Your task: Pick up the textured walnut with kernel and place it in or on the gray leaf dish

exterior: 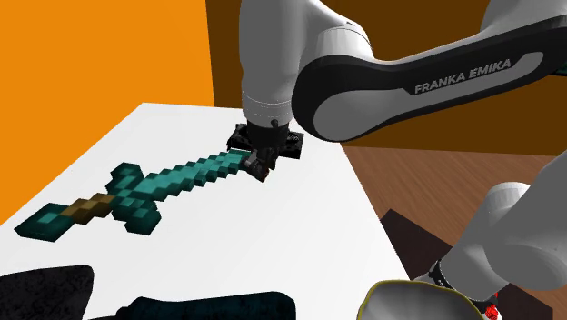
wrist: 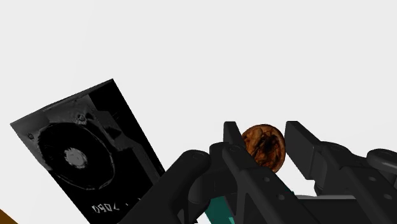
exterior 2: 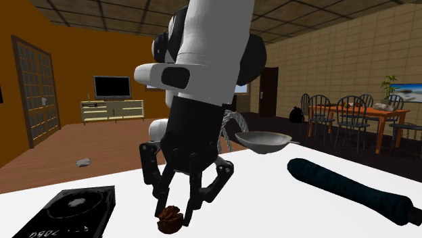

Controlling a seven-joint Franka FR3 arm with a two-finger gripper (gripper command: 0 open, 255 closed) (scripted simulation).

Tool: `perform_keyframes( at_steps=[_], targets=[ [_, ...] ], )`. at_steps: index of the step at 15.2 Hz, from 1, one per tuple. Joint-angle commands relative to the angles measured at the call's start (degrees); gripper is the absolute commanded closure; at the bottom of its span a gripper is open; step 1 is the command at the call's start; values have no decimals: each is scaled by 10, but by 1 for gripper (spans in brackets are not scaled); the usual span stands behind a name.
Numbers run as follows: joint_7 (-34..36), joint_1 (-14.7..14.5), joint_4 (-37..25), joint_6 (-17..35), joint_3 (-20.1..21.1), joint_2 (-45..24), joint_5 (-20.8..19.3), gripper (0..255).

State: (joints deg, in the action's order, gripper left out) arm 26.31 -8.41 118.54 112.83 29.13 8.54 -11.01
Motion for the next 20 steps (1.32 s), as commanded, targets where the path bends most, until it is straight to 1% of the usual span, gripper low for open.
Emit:
perform_keyframes(
  at_steps=[1,2,8,20],
  targets=[
    [0,0,0,0,0,0,0,255],
    [0,0,0,0,0,0,0,255],
    [-13,0,-39,-44,-2,7,7,255],
    [-32,1,-130,-133,-4,7,11,255]
  ],
)
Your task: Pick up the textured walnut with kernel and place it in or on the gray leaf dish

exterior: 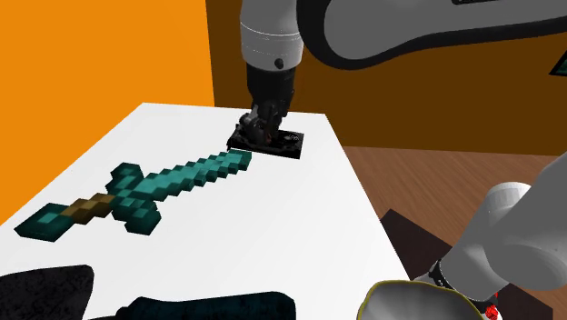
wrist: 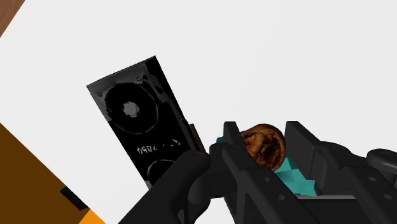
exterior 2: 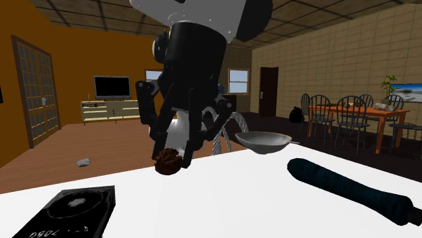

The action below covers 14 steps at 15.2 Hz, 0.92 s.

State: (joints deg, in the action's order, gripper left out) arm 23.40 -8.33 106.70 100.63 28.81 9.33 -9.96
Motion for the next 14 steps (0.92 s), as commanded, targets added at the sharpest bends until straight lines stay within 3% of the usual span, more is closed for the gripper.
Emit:
perform_keyframes(
  at_steps=[1,5,14],
  targets=[
    [-4,1,-20,-19,0,-1,0,255],
    [-8,1,-53,-47,1,-6,-1,255],
    [39,-46,49,-75,24,130,69,255]
  ],
)
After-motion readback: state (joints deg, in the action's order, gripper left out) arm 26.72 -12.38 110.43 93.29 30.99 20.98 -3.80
